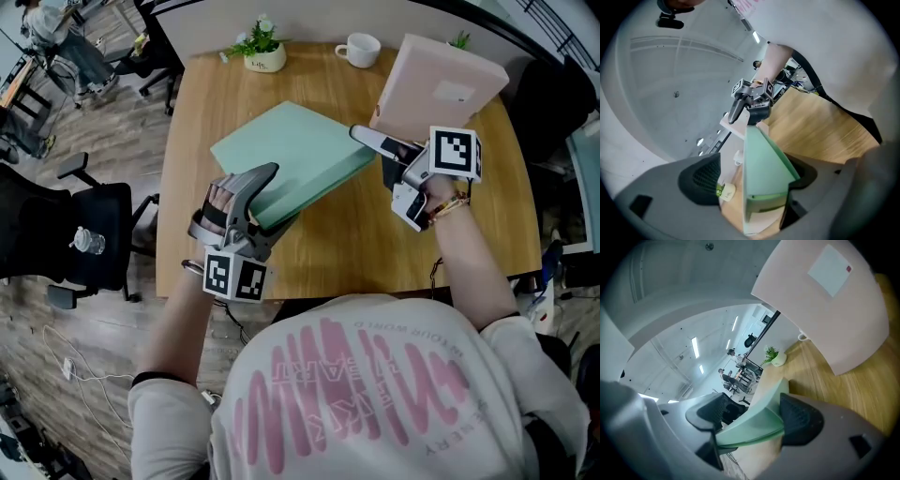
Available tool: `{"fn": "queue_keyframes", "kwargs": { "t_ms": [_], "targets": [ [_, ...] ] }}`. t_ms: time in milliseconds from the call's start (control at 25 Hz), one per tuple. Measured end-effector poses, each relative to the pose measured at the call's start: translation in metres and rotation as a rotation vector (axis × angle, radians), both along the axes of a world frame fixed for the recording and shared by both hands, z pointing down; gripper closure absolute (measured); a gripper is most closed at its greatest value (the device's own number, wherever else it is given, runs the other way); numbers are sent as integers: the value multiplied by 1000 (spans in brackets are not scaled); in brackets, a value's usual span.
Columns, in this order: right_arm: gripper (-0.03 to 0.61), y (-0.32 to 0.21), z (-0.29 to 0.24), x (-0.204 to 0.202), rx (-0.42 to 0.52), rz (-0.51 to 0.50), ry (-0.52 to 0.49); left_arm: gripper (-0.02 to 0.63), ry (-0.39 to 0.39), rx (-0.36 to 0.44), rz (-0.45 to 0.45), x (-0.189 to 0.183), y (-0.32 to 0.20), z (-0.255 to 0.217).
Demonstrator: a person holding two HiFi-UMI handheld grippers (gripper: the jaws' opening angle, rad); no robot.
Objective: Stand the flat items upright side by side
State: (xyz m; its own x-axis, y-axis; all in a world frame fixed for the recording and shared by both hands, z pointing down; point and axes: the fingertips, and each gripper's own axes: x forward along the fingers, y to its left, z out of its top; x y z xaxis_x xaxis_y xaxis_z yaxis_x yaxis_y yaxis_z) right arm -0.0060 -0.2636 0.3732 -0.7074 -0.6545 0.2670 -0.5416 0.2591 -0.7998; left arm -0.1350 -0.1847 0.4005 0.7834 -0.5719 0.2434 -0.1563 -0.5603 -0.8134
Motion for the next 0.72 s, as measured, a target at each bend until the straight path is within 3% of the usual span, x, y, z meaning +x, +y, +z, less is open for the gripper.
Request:
{"fn": "queue_keyframes", "kwargs": {
  "t_ms": [200, 320, 560, 720],
  "targets": [
    [213, -7, -14, -9, 37, -9, 8, 297, 8, 10, -21, -9, -9, -15],
    [213, -9, -23, -16, 58, -34, 5, 411, 45, -32, -19, -10, -10, -23],
    [213, -12, -38, -27, 111, -72, 42, 428, 119, -161, -24, -17, -24, -39],
    [206, -11, -37, -30, 199, -152, 212, 430, 170, -237, -24, -26, -41, -57]
  ]
}}
